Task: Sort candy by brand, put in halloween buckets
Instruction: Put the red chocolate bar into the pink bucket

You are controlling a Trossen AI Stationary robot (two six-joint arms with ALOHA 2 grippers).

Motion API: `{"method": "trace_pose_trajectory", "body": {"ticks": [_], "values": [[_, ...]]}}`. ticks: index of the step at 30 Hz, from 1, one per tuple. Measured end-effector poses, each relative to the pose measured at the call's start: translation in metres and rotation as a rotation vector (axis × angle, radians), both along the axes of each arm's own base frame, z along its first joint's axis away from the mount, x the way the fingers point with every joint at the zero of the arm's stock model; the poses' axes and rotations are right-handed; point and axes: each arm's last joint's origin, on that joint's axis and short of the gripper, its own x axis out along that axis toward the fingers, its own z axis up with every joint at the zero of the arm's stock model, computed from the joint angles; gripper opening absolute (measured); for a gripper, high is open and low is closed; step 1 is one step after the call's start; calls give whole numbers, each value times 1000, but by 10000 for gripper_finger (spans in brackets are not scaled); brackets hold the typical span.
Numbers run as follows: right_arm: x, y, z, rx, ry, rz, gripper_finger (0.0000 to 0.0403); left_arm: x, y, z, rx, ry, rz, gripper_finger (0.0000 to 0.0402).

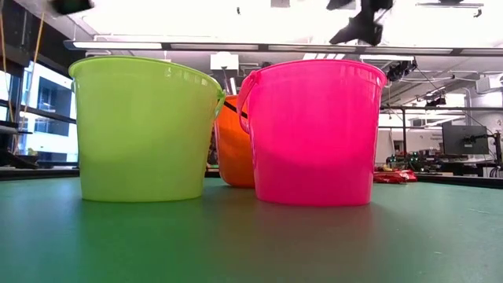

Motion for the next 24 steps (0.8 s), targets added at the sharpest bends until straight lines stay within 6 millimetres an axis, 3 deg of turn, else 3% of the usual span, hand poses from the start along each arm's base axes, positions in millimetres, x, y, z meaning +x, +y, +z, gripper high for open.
{"method": "trace_pose_trajectory", "body": {"ticks": [3,6,14,19,24], "values": [[-12,2,10,-17,-49,-57,303,25,19,15,91,-135,-5,18],[-18,4,14,-38,-63,-101,303,57,34,11,160,-208,-51,23],[-17,6,10,-28,-36,-128,303,145,41,-36,179,-390,-123,62],[-17,5,9,-20,-25,-148,303,174,41,-66,172,-440,-101,87],[-18,5,9,-22,-19,-151,303,181,39,-80,161,-423,-95,131]]}}
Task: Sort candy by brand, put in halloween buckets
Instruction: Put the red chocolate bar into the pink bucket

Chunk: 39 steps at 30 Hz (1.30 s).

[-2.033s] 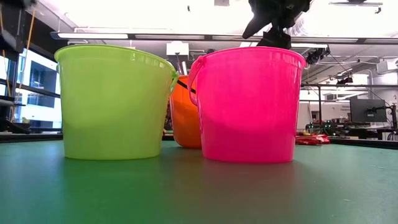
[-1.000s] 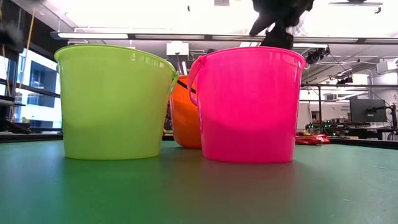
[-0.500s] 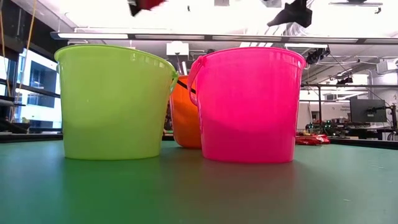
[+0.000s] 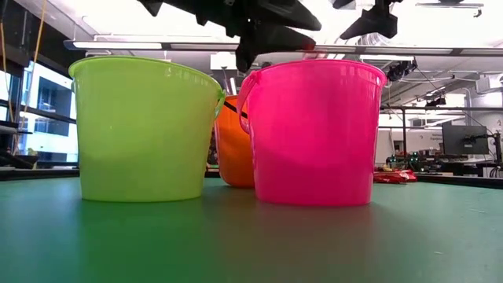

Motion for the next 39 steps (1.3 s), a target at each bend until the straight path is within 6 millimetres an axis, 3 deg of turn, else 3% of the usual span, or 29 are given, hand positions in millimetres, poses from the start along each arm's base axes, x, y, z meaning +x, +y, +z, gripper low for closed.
{"method": "trace_pose_trajectory", "body": {"ticks": [8,12,15,18,22,25,28,34,39], "values": [[0,-1,0,-15,0,-25,303,-6,7,3,-48,66,-39,207],[0,-2,0,-6,0,-72,303,-29,29,27,-48,149,-1,220],[-1,-5,-6,32,35,-226,303,-60,51,54,-7,151,51,219],[-5,-10,-23,115,157,-466,303,-102,76,76,52,79,190,217],[-6,-20,-50,192,372,-658,303,-167,110,84,67,-46,438,216],[-6,-40,-72,255,500,-747,303,-200,126,73,-28,-102,515,216],[-9,-70,-92,298,613,-791,303,-214,136,57,-164,-111,555,216],[-14,-140,-130,309,800,-735,303,-210,145,42,-243,-128,582,216],[-23,-179,-164,359,927,-592,303,-206,149,46,-238,-196,631,216]]}}
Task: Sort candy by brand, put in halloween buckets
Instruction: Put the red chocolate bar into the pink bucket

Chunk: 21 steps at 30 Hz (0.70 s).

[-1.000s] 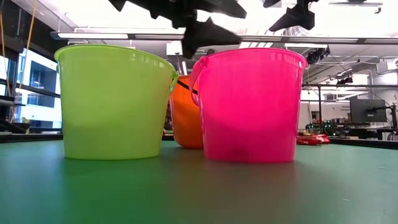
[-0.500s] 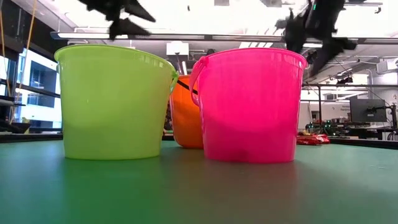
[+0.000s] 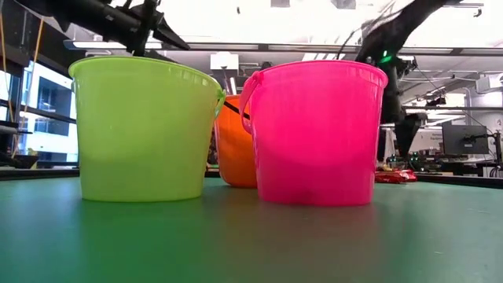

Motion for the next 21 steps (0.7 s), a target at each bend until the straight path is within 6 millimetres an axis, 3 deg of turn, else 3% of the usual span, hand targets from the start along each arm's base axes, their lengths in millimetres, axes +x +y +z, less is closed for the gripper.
{"method": "trace_pose_trajectory", "body": {"ticks": [7,13,21], "values": [[-3,-20,-20,64,-23,140,283,-1,4,4,-33,-73,162,216],[-5,-33,-32,43,-24,124,222,-2,6,5,-38,-96,229,216],[-1,-34,-44,72,3,134,142,-8,16,10,-8,-126,244,216]]}}
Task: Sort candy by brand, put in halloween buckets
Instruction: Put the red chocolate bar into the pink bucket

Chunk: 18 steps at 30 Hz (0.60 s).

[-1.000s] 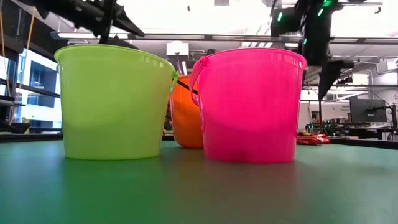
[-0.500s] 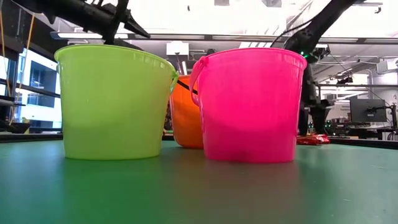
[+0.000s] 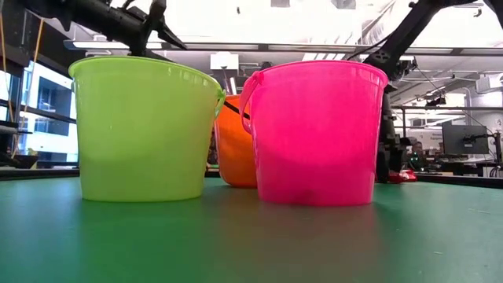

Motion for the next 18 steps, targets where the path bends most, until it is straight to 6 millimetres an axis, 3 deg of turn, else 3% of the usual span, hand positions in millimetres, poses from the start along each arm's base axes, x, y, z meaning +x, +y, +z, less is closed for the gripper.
{"method": "trace_pose_trajectory", "body": {"ticks": [3,6,11,18], "values": [[4,7,5,-9,3,28,84,-3,1,6,24,-50,-15,216],[6,21,24,-15,-33,60,27,-9,0,13,73,-68,-35,216],[14,58,74,-16,-290,70,35,-18,-1,19,158,-48,-40,216],[55,146,138,127,-856,172,32,-23,2,18,180,-4,-49,216]]}}
